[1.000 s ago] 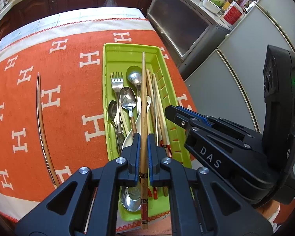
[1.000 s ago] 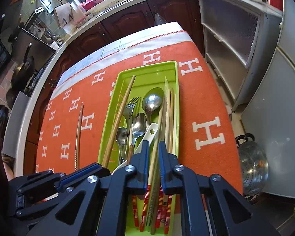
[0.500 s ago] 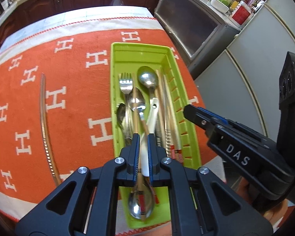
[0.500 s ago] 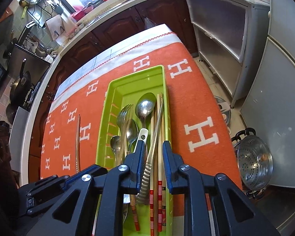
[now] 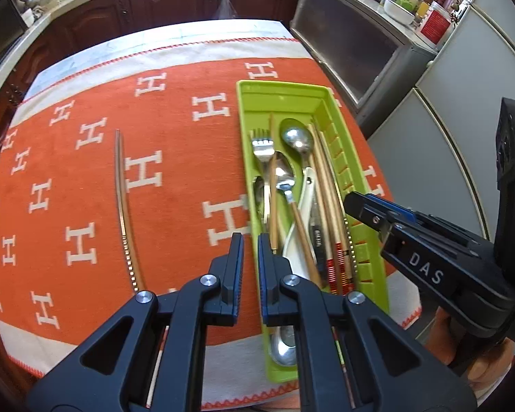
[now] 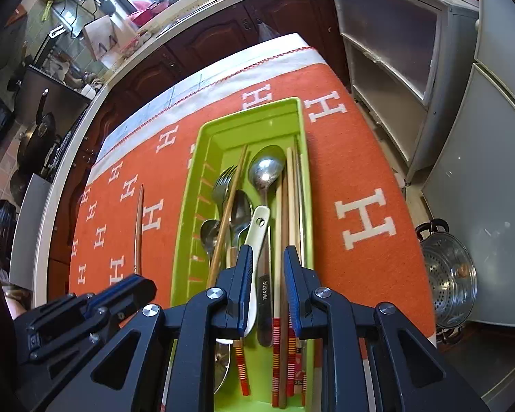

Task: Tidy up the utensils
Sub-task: 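Move both grippers back to the cloth and close the right gripper on the wooden chopstick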

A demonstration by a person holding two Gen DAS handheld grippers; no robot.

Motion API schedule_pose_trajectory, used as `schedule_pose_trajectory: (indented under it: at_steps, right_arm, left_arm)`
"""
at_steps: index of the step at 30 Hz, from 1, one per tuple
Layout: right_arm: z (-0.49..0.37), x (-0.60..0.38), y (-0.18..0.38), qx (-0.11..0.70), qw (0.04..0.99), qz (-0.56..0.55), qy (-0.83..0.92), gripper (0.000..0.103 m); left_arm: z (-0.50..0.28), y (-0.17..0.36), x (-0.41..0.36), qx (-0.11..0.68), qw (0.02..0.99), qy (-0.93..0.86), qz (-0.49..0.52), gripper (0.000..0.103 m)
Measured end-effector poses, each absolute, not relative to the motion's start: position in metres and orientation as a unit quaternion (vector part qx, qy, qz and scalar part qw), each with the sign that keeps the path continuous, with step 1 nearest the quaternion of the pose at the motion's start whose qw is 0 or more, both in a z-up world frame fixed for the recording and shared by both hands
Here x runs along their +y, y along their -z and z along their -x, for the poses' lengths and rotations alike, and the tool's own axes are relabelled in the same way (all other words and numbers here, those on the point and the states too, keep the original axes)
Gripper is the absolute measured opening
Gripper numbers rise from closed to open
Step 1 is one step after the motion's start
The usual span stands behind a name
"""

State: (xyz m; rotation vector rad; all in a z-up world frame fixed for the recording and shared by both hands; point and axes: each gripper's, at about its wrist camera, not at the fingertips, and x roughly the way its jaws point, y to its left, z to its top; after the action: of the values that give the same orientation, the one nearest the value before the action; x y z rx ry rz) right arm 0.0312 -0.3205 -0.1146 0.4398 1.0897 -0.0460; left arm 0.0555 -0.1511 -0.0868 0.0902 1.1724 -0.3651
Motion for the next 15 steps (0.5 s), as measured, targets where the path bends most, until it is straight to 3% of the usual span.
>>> schedule_pose_trajectory:
  at_steps: [15]
  right_arm:
    - [-0.017,-0.286,0.107,0.519,0.835,-0.183,0.004,0.019]
  left_arm:
    - [-0.047,0.073,-0.096,0.531,0.836,0.135,-0.022,0.005]
